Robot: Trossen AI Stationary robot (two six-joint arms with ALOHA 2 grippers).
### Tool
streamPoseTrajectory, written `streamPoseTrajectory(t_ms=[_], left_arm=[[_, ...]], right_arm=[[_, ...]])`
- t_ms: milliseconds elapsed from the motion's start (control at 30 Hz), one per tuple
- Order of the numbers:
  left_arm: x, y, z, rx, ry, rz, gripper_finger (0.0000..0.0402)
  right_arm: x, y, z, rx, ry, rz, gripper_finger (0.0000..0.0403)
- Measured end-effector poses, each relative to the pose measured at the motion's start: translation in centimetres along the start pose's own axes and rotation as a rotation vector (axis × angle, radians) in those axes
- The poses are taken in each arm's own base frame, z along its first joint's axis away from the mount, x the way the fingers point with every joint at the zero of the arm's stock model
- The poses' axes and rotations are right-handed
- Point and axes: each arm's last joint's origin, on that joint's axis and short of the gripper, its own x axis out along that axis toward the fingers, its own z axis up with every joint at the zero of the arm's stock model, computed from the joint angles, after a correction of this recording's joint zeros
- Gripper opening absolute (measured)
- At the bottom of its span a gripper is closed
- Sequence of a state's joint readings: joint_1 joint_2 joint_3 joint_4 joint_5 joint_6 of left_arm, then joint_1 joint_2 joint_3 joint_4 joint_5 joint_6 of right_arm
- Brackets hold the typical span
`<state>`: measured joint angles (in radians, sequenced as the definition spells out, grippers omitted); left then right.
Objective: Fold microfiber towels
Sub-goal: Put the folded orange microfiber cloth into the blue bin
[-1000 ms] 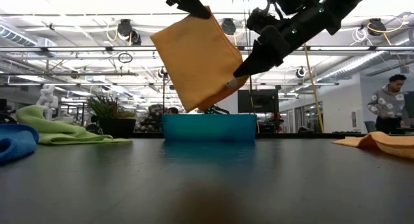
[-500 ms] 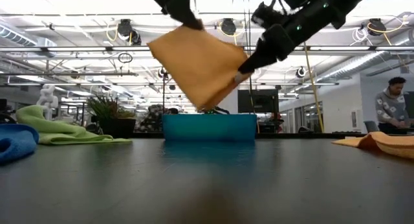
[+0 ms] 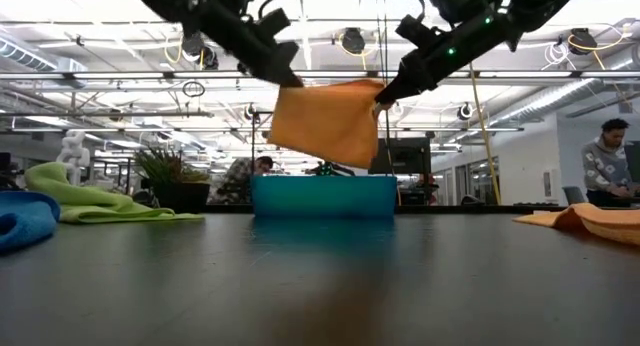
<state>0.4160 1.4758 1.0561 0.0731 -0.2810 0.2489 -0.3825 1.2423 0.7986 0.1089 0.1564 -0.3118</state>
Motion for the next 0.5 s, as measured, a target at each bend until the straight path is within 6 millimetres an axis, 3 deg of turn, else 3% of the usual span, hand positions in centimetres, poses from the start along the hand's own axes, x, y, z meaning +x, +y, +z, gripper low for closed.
streamPoseTrajectory(t_ms=[233,500], left_arm=[[2.9,1.3,-3.0,-0.063,-0.022,0.004,0.0001],[4.9,0.5,-5.2,-0.061,0.069,-0.009,0.0001]], right_arm=[[1.4,-3.0,-1.4,0.039,-0.002,0.022,0.0001],[3.1,-2.7,-3.0,0.071,0.066,0.094,0.0]])
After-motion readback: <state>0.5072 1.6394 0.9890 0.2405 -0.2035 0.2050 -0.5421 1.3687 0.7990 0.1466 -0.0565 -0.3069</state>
